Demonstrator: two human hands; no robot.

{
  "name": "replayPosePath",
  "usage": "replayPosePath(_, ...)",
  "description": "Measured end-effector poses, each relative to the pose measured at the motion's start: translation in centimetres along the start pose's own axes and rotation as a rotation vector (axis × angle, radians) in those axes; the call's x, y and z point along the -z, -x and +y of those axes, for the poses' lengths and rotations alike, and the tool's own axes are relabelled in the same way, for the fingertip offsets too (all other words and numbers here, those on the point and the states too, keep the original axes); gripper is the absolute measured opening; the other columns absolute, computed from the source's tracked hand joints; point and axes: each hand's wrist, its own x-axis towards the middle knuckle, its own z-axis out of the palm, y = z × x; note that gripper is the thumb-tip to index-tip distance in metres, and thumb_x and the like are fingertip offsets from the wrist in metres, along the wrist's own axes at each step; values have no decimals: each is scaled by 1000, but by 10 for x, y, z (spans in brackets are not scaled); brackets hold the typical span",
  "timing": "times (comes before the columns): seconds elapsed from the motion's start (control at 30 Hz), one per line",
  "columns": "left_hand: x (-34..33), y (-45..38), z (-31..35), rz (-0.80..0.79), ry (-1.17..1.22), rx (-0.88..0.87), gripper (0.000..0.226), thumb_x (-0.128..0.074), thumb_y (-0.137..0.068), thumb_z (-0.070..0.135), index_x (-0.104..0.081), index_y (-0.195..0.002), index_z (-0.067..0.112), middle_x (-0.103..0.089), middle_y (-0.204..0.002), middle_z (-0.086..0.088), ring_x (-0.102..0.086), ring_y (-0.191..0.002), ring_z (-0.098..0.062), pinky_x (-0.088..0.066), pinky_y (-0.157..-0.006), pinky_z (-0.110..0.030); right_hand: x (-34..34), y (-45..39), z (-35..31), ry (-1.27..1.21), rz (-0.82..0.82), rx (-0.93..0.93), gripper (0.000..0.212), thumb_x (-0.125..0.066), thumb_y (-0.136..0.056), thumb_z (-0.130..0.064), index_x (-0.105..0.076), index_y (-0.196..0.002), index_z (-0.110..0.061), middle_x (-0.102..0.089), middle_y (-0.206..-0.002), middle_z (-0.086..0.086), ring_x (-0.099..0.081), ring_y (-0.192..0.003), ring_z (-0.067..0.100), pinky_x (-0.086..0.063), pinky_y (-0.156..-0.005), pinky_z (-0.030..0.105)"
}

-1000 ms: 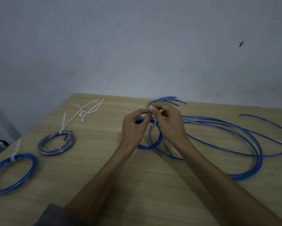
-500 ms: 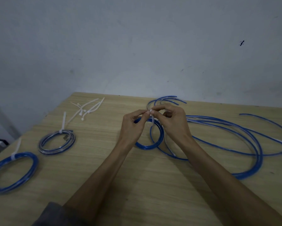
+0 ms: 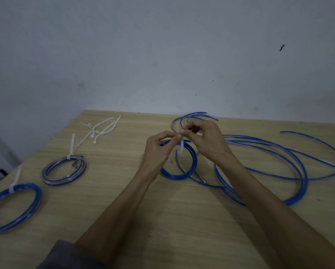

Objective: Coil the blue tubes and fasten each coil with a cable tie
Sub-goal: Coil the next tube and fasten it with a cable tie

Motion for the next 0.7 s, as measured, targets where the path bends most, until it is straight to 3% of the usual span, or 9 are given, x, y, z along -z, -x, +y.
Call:
replayPosePath(0.07, -1, -1, 0, -5, 13, 35, 17, -68, -95, 24, -76, -98, 9, -64, -60, 17, -51, -48, 7, -37, -51, -8, -1, 0, -3, 16, 18, 19, 8, -69, -94, -19, -74, -90, -16, -69, -82, -10, -62, -78, 1, -47, -71, 11)
replayPosePath(0.2, -4, 2, 3, -12, 41, 80, 16, -70, -94, 20, -76, -90, 6, -71, -72, 2, -47, -43, 3, -34, -47, -12, 7, -5, -8, -6, 152, 15, 9, -65, -96, -16, -72, -91, -13, -66, -80, -15, -58, -73, -8, -43, -68, 7)
replayPosePath(0.3, -9, 3, 5, -15, 57, 117, 16, -68, -94, 21, -77, -91, 9, -66, -65, 8, -38, -41, -2, -29, -43, -17, 17, -10, -12, -18, 234, 9, 9, -65, -96, -18, -73, -93, -14, -71, -85, -10, -59, -75, -6, -44, -71, 7)
replayPosePath(0.43, -7, 3, 7, -23, 78, 125, 16, -67, -95, 32, -78, -106, 28, -63, -60, 9, -27, -45, -12, -25, -43, -24, 16, -10, -13, -5, 202, 23, 10, -66, -96, -20, -74, -95, -14, -70, -86, -12, -61, -79, -5, -46, -74, 8)
replayPosePath(0.57, -8, 8, 9, -52, 72, 99, 25, -62, -98, 34, -77, -113, 21, -56, -52, 18, -27, -46, -10, -25, -44, -23, 15, -10, -12, 3, 199, 38, 10, -66, -96, -19, -74, -95, -12, -71, -86, -9, -62, -79, 2, -47, -73, 11)
replayPosePath(0.63, -9, 8, 10, -43, 86, 108, 26, -64, -95, 41, -78, -110, 25, -49, -51, 14, -25, -46, -11, -24, -44, -24, 16, -8, -13, 15, 172, 59, 9, -67, -95, -17, -74, -93, -11, -69, -84, -11, -61, -78, 6, -47, -70, 12)
replayPosePath(0.7, -11, 8, 10, -38, 114, 137, 24, -70, -90, 45, -79, -106, 30, -46, -55, -2, -22, -48, -15, -22, -46, -26, 15, -6, -16, 10, 131, 80, 7, -69, -94, -15, -74, -91, -11, -68, -80, -12, -60, -76, 8, -46, -67, 12)
